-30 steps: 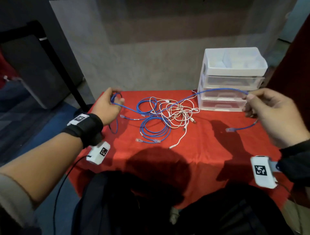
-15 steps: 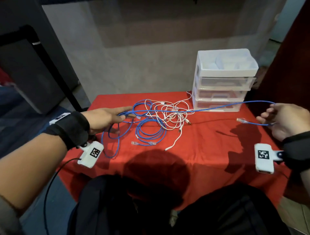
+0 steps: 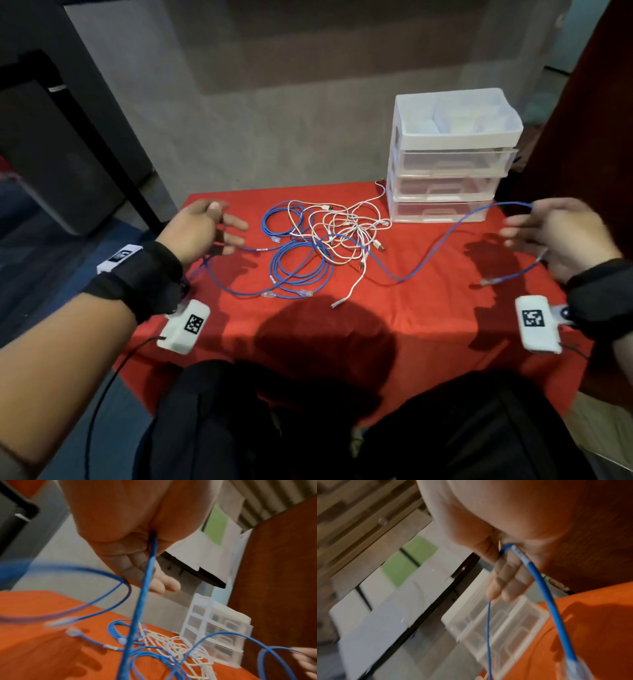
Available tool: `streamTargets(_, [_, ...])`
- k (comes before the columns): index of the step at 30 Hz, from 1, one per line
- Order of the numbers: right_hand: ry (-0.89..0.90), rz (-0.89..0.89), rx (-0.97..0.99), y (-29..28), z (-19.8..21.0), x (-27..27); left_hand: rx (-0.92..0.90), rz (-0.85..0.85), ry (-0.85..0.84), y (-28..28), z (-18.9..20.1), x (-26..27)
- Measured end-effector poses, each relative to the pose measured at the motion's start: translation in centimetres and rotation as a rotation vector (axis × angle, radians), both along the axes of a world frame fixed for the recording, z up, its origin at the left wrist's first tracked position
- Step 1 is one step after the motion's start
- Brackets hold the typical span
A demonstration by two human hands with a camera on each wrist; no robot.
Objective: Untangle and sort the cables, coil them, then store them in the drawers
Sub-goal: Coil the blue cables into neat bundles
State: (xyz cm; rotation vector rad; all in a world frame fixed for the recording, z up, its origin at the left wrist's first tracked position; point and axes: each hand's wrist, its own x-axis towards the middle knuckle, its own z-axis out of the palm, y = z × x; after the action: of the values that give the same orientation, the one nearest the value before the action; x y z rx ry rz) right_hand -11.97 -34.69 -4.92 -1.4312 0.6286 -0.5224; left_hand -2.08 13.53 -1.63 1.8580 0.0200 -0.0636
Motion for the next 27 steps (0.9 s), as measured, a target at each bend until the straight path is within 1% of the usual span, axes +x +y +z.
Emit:
streamTargets(2, [0.075,0.147,-0.136,2.2,-0.4,0.5,-0.036,-0.026,-0.154,-2.0,0.6,-1.0])
streamTargets(4, [0.136,0.254,-0.28,3.8,-1.2,0.8,-0.095,-0.091,-0.301,-3.7,1.2,-2.4])
streamTargets(5, [0.164,0.297,-0.398,4.5,-1.6,0.8,-0.12,-0.131,-0.351,-4.5,1.6,-3.2])
streamTargets(8, [0.299,0.313,-0.965,6.7,-2.4,0.0,-0.167,-0.207,-0.428,-6.6,2.8,-5.6])
streamTargets(9, [0.283,0.295,-1.078,7.8,-2.2,-0.5,-0.178,-0.221,-0.444,-7.2,3.0,-6.2])
streamTargets(11, [0.133,0.283,-1.131,10.6,-1.1,-1.3,-0.185,-0.242,-0.471,-8.3,3.3,-7.3])
streamTargets(13, [-0.051,0.305,-1.114,13.0,0.2,-1.8,-0.178,-0.269,-0.485,-9.2,3.4,-8.1])
streamTargets(14, [-0.131,0.334,-1.063,13.9,0.6,-1.7,-0.186,-0.284,-0.485,-9.6,3.5,-8.4])
streamTargets(15, [-0.193,0.389,-0.953,14.7,1.0,-1.5,-0.204,-0.298,-0.479,-9.9,3.5,-8.6])
streamTargets(16, [-0.226,0.465,-0.791,15.5,1.4,-1.3,-0.232,-0.314,-0.471,-10.2,3.5,-8.9])
streamTargets(18, [-0.244,0.619,-0.481,16.9,2.2,-1.2,-0.277,-0.342,-0.455,-10.7,3.5,-9.4])
streamTargets(19, [-0.264,0.657,-0.383,17.3,2.6,-1.2,-0.289,-0.349,-0.45,-10.8,3.5,-9.6])
streamTargets(21, [-0.297,0.705,-0.26,17.8,3.4,-1.7,-0.279,-0.339,-0.445,-10.9,3.3,-9.9])
streamTargets(24, [-0.364,0.796,-0.147,17.9,4.2,-2.8,-0.258,-0.29,-0.418,-10.3,2.3,-9.9])
streamTargets(25, [-0.378,0.811,-0.082,17.9,4.3,-3.2,-0.252,-0.278,-0.405,-10.0,2.0,-9.8])
streamTargets(27, [-0.372,0.787,0.022,18.0,4.6,-3.5,-0.226,-0.26,-0.388,-9.8,1.4,-10.0])
